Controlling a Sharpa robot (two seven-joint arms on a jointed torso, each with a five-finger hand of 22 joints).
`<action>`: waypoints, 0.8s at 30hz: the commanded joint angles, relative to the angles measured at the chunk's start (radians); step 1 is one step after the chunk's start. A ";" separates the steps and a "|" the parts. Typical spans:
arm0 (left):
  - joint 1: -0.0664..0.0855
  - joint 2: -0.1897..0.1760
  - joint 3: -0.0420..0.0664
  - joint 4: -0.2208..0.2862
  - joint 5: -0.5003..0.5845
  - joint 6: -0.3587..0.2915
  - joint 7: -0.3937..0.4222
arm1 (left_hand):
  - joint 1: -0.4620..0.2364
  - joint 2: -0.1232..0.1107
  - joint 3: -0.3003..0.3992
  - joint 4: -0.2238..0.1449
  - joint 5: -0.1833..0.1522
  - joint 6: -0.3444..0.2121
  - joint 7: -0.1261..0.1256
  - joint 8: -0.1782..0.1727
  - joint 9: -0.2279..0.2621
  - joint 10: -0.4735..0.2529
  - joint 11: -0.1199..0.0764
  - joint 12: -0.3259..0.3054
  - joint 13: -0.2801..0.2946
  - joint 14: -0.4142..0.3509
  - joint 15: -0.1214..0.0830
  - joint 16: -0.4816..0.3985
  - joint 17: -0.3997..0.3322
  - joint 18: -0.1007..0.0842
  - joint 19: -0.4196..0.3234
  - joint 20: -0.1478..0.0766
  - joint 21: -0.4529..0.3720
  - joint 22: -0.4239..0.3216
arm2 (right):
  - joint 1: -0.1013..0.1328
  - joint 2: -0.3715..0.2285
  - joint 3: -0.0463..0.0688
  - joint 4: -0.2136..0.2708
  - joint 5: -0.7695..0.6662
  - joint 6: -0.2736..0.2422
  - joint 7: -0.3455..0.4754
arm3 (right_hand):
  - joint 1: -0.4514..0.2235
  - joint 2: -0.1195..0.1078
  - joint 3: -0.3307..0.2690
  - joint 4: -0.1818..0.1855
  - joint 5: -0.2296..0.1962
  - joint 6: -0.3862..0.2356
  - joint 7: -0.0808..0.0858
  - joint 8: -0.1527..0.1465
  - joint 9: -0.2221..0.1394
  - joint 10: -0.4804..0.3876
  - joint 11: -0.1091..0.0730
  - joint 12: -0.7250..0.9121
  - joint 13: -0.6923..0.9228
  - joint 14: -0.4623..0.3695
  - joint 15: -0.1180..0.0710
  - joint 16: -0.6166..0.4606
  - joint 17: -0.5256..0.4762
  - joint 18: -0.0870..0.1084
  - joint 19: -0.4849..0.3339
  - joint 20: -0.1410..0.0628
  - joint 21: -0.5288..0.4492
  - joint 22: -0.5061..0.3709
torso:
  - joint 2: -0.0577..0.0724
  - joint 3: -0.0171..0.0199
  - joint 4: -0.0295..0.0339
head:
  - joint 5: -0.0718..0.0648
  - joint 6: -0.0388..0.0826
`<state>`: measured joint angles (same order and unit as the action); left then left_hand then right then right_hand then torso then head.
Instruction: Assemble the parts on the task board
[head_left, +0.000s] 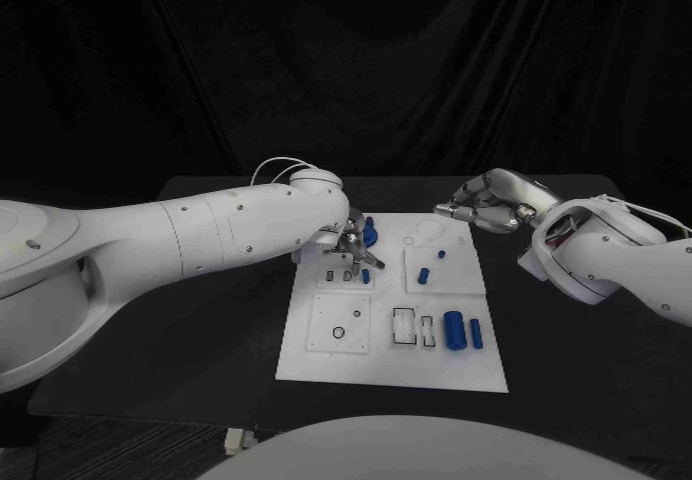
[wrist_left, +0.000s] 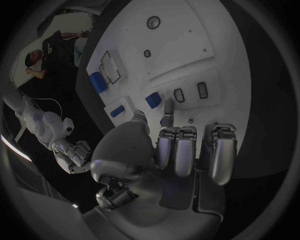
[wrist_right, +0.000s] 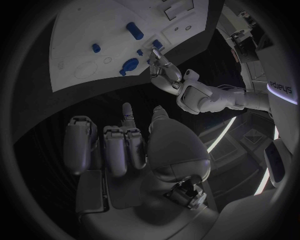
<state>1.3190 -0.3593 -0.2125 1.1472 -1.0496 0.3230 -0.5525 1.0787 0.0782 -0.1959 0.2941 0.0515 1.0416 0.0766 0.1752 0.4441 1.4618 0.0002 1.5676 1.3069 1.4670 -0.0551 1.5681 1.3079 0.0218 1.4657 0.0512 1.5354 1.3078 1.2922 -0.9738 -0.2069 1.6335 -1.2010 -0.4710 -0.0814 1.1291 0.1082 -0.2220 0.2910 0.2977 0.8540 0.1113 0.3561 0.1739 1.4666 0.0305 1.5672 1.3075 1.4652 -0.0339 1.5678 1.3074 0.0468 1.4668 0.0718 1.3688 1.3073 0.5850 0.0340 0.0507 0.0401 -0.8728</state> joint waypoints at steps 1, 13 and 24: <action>-0.001 -0.008 0.001 0.011 0.002 -0.035 0.007 | -0.029 0.000 -0.016 -0.002 -0.003 -0.008 0.002 -0.002 0.006 0.109 0.003 0.003 0.264 0.104 0.007 0.003 0.263 -0.005 0.054 0.011 -0.001 0.208 | -0.002 -0.003 0.001 0.000 -0.002 0.006 -0.020 | 0.008 0.001 -0.007 0.000 0.003 0.008 0.000 0.003 0.001 0.104 0.004 0.004 0.263 0.105 0.002 0.003 0.262 0.006 0.002 0.007 -0.006 0.193 | 0.000 -0.0003 0.0002 | 0.000 0.000; 0.003 -0.070 0.001 0.097 0.002 -0.044 0.010 | -0.042 0.018 -0.023 -0.005 0.141 0.090 -0.038 0.073 0.081 0.109 -0.031 0.003 0.264 0.104 -0.020 0.003 0.263 -0.010 0.072 -0.010 0.010 0.227 | -0.002 -0.008 0.001 0.000 -0.002 0.006 -0.020 | 0.007 0.001 -0.008 0.000 0.003 0.007 0.000 0.003 0.002 0.104 0.004 0.004 0.263 0.106 0.002 0.003 0.263 0.006 0.003 0.007 -0.005 0.193 | 0.000 -0.0001 0.0001 | -0.001 0.000; 0.004 -0.095 0.001 0.154 0.002 -0.032 -0.020 | 0.043 0.009 -0.003 -0.012 0.316 0.095 -0.049 0.081 0.117 0.109 -0.042 0.003 0.264 0.104 -0.031 0.003 0.263 -0.011 0.076 -0.022 0.011 0.231 | -0.003 -0.006 0.001 -0.002 -0.002 0.008 -0.018 | 0.006 0.000 -0.010 0.000 0.003 0.007 0.000 0.004 0.002 0.104 0.004 0.004 0.263 0.105 0.002 0.003 0.263 0.006 0.003 0.007 -0.005 0.193 | 0.000 0.0002 0.0006 | 0.009 0.000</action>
<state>1.3205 -0.4537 -0.2124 1.2933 -1.0498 0.2912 -0.5595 1.1126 0.0894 -0.2049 0.2812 0.3633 1.1347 0.0339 0.2517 0.5585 1.4652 -0.0353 1.5683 1.3090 1.4670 -0.0807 1.5681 1.3077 0.0220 1.4640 0.0371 1.5413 1.3076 1.2920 -0.9797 -0.2069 1.6325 -1.2010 -0.4674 -0.0847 1.1290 0.1081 -0.2277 0.2910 0.2976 0.8540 0.1113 0.3561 0.1746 1.4666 0.0305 1.5673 1.3074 1.4652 -0.0339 1.5678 1.3074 0.0468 1.4668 0.0718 1.3689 1.3079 0.5850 0.0340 0.0508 0.0474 -0.8728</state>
